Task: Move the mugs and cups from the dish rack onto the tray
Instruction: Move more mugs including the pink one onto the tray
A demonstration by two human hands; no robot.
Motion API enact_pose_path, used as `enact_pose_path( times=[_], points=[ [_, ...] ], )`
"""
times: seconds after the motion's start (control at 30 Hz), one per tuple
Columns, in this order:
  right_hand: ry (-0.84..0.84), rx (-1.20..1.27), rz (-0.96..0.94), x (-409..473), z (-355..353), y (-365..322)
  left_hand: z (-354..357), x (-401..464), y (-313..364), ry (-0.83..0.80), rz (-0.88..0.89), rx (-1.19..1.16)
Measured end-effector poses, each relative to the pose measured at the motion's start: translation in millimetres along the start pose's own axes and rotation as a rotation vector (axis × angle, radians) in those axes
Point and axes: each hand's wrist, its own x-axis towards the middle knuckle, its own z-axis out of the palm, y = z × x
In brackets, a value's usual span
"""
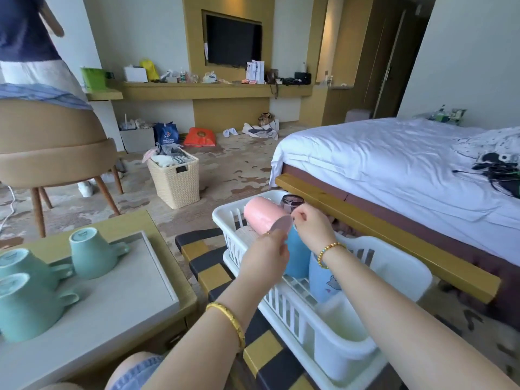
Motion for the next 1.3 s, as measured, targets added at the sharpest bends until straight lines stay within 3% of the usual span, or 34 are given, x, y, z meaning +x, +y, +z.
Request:
enact_pose_path(
  times=[0.13, 0.37, 0.57, 0.7, 0.83, 1.0, 1.13, 1.3],
  points=[
    [-0.056, -0.157, 0.056, 10.4, -13.9, 34.6, 23.5, 11.0, 11.1, -0.167, -0.074, 0.053],
    [-0.321, -0.062, 0.079, 12.8, -3.3, 37.0, 27.2, 23.6, 1.4, -0.066, -0.153, 0.056],
    [-0.237, -0.062, 0.098, 6.6, 4.8, 45.6, 31.9, 27.9, -8.5, 0.043, -0.16, 0.226],
    [-0.221, -0.026, 0.089, 8.3, 5.6, 45.5, 32.0, 34.1, -13.7, -0.099, -0.128, 0.301],
    [-0.199, 0.005, 0.088, 8.0, 7.9, 48.0, 29.4, 39.5, -16.0, -0.161, -0.192, 0.265],
    [-0.223, 0.061, 0.112, 11.8, 9.8, 42.3, 26.7, 38.5, -16.2, -0.106, -0.21, 0.181],
    [-0.101, -0.103, -0.039, 23.5, 11.2, 22.4, 23.5, 35.7, -15.3, 0.041, -0.236, 0.079],
    [-0.187, -0.525, -0.08, 28.4, 30.9, 10.1, 21.2, 32.9, -27.3, 0.188, -0.232, 0.035]
  ],
)
